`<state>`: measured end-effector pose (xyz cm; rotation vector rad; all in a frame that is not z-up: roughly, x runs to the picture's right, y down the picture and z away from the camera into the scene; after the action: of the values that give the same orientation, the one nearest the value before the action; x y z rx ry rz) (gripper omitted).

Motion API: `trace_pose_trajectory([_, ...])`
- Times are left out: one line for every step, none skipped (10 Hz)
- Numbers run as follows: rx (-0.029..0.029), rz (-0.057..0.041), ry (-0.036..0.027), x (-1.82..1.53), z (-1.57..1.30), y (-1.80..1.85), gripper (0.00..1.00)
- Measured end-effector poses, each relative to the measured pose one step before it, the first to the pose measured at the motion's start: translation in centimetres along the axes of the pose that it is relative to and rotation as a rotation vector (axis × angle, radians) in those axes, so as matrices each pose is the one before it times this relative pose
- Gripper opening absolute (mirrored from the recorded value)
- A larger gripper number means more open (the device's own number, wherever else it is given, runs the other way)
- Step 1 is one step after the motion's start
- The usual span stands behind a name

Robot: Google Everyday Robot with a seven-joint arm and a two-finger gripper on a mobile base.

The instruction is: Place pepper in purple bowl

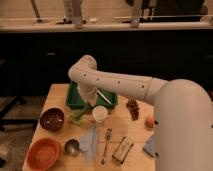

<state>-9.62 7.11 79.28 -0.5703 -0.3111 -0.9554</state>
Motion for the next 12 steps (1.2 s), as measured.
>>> trace_pose_trajectory([0.00004,0.01797,-0.00197,-0.434,0.050,-0.436,0.00])
trace_pose_trajectory([0.00404,0.01980,-0.00706,-0.439,0.028,-0.333,0.00])
trace_pose_trajectory([0.01205,0.00242,-0.00639,-0.825,-0.060,-0.901,0.00])
trace_pose_trajectory([0.01429,0.00193,-0.00697,-0.878,-0.025,-0.880,0.00])
trace_pose_trajectory([0.00794,0.00798,0.00210,-0.476,0.061,-0.303,0.00])
trace_pose_trajectory([0.01370,0.01490,0.00727,-0.411,0.104,-0.416,0.00])
trace_pose_trajectory([0.01703,0.00141,-0.00731,-1.151,0.363,-1.009,0.00])
trace_pose_trajectory([0.00996,0.00304,-0.01029,-0.483,0.268,-0.406,0.00])
trace_pose_trajectory([0.01834,0.00694,-0.01783,-0.467,0.336,-0.499,0.00])
trace_pose_trajectory([0.02104,0.00962,-0.02997,-0.467,0.200,-0.448,0.00])
trace_pose_trajectory([0.01977,0.00337,-0.02597,-0.171,0.293,-0.442,0.00])
trace_pose_trajectory([0.01466,0.00206,-0.02474,-0.238,0.182,-0.420,0.00])
